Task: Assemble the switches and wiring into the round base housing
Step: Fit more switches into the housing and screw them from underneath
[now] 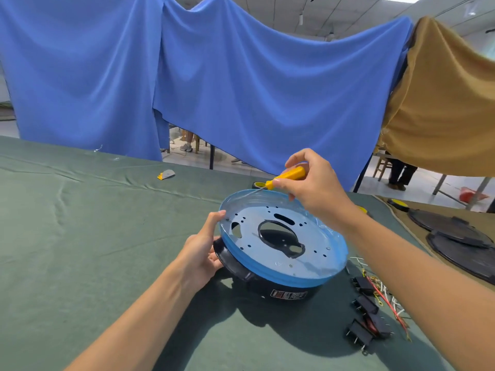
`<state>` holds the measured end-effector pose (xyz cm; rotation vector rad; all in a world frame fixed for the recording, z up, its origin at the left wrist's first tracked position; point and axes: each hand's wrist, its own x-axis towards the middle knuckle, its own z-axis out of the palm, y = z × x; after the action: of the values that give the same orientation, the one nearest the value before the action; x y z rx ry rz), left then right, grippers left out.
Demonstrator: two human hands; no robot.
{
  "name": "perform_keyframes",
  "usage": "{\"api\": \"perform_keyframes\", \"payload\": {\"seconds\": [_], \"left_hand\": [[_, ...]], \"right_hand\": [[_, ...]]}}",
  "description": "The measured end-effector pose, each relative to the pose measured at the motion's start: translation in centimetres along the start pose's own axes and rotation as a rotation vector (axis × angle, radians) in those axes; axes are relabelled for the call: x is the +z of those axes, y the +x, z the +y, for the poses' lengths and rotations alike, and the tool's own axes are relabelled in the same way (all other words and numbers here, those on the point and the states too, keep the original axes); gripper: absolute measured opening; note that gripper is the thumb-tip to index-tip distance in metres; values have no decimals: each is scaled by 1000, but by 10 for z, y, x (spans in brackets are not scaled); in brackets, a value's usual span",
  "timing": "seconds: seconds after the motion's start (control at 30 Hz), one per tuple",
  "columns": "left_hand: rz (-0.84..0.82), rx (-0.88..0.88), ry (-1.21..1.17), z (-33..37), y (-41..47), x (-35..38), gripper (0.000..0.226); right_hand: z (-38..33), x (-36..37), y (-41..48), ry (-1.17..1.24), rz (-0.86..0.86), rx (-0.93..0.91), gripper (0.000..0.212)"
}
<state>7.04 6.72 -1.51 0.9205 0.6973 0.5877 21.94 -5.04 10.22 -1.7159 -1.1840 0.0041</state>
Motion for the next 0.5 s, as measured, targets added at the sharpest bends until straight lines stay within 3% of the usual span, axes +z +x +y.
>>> {"api": "perform_keyframes", "payload": {"seconds": [0.13,0.5], "left_hand": [[-58,-47,46,0,1,-1,72],[-104,-182,-36,2,3,-6,69]], "right_hand": [[-2,13,8,115,-19,-12,25],[-6,51,23,7,-83,-189,28]]}}
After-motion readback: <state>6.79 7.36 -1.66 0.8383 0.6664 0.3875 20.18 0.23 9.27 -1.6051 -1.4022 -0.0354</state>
